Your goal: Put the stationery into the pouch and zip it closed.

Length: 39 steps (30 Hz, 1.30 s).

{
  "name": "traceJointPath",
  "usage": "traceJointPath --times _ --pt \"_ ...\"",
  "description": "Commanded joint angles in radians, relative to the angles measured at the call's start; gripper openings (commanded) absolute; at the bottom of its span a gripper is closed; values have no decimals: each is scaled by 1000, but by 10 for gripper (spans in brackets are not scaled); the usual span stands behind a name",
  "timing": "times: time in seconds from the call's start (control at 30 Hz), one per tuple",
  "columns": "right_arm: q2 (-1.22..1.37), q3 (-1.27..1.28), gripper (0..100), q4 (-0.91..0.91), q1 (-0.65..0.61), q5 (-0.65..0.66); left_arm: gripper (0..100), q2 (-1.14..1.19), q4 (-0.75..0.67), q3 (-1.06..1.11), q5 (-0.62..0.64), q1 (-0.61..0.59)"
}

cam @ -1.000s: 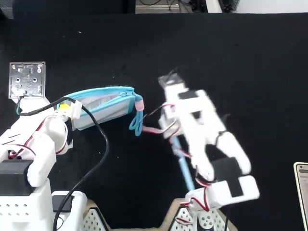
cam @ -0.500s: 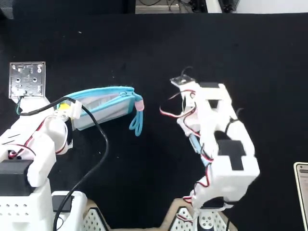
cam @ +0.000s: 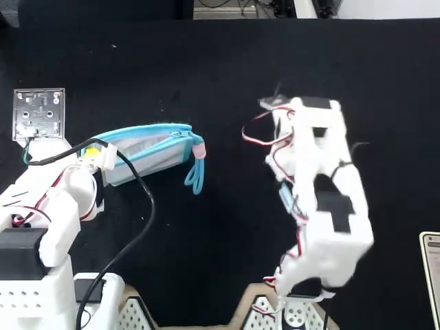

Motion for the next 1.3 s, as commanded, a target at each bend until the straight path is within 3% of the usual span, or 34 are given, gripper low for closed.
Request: traceJointPath --times 0.0,0.1,0.23,0.47,0.7,0.93,1.27 --pt "-278 -42 11 66 6 -14 30 6 6 47 -11 1" --pt "-510 -42 11 78 6 -29 30 6 6 47 -11 1" --pt "-825 -44 11 57 -28 -150 30 6 6 47 -11 1" --pt "-1210 -42 11 -92 -321 -365 30 6 6 47 -11 1" --pt "-1400 90 11 -417 -549 -592 30 6 6 47 -9 1" --pt "-1520 266 11 -736 -723 -618 30 6 6 47 -9 1" --pt "-1538 605 11 -1097 -798 -615 30 6 6 47 -9 1"
